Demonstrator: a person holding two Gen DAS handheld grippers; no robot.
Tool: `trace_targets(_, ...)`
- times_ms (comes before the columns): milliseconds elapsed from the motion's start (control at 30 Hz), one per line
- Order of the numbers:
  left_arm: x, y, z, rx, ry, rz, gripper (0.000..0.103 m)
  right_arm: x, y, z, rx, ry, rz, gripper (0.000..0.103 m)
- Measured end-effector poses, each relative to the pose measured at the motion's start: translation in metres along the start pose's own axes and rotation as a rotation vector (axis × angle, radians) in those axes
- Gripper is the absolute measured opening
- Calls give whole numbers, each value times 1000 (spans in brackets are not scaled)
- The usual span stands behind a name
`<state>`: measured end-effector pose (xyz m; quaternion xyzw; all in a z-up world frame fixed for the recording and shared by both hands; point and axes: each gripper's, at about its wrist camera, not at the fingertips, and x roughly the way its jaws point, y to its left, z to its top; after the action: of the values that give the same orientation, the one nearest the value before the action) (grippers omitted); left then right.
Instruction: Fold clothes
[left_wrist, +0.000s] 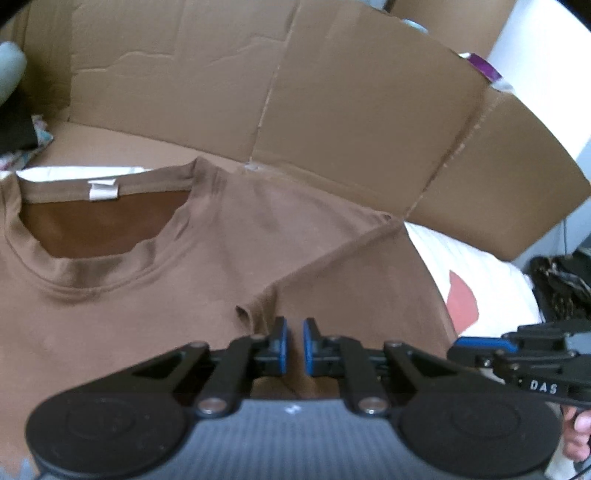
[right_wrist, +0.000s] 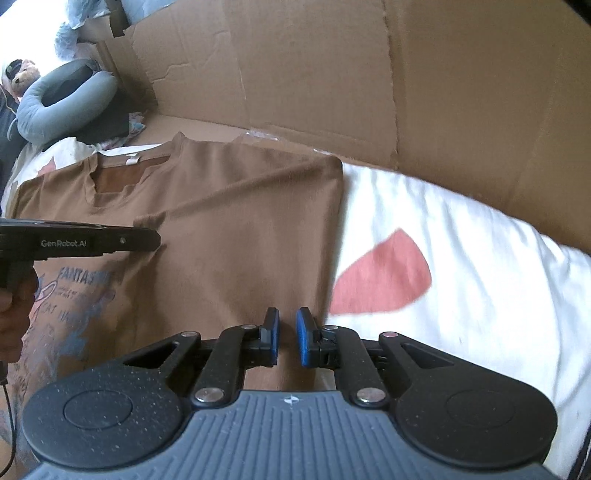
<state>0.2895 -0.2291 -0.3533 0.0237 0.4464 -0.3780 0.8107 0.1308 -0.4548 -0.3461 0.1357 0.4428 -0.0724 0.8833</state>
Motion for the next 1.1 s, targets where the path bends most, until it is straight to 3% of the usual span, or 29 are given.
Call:
trace_targets(100, -11, -10, -5, 14, 3, -21, 20, -9, -1, -8, 16, 5, -10, 17)
trace_targets(500, -30, -76, -48, 149, 47, -132, 21, -33, 5, -32, 39, -8, -18, 16)
trace_targets(800, -25, -64, -75, 157, 101, -114, 20, -25, 9, -43, 2, 4, -40, 18)
trace_targets(1033, -31, -65, -71, 174, 128, -102, 22, -22, 6, -40, 61, 26, -56, 19)
trace_targets(1100, -32, -66, -66, 158, 131, -95, 33, -22, 5, -38, 100, 36, -62, 20)
